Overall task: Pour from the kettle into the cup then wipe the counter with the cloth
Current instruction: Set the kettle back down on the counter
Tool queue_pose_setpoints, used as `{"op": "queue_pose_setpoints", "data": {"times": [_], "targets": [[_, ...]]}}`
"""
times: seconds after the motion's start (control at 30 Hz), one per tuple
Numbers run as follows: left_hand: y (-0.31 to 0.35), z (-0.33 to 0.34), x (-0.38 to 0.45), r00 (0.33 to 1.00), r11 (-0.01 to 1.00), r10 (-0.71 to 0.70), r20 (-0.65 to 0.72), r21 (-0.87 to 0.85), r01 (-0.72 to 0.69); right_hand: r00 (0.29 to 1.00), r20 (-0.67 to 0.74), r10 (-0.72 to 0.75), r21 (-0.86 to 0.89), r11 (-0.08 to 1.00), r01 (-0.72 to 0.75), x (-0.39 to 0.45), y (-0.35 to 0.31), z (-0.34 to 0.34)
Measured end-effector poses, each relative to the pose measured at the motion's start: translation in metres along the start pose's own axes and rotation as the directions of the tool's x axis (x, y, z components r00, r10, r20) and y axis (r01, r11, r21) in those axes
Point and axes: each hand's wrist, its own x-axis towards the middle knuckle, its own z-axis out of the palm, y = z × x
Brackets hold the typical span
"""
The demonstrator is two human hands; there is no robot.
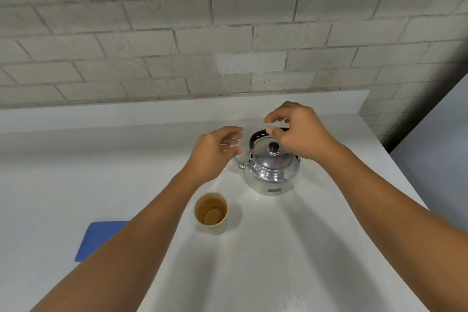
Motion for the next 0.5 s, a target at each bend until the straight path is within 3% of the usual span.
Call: {"op": "queue_pose_setpoints", "data": {"times": [0.23,0.37,0.5], "targets": [[-0.026,-0.090,-0.070,1.000,0.984,0.002,-0.008,0.176,-0.001,0.985,0.120,-0.123,0.148,0.983,0.105,-0.030,-0.101,0.042],[-0.061,-0.136,-0.113,0.994,0.950,-0.113,0.009,0.296,0.105,0.964,0.209,-0.163,0.203,0.972,0.120,-0.043,-0.148,0.087],[-0.098,-0.167,-0.147,0.972,0.900,-0.221,0.077,0.400,0.173,0.949,0.294,-0.111,0.258,0.966,0.033,-0.056,-0.179,0.145]]}}
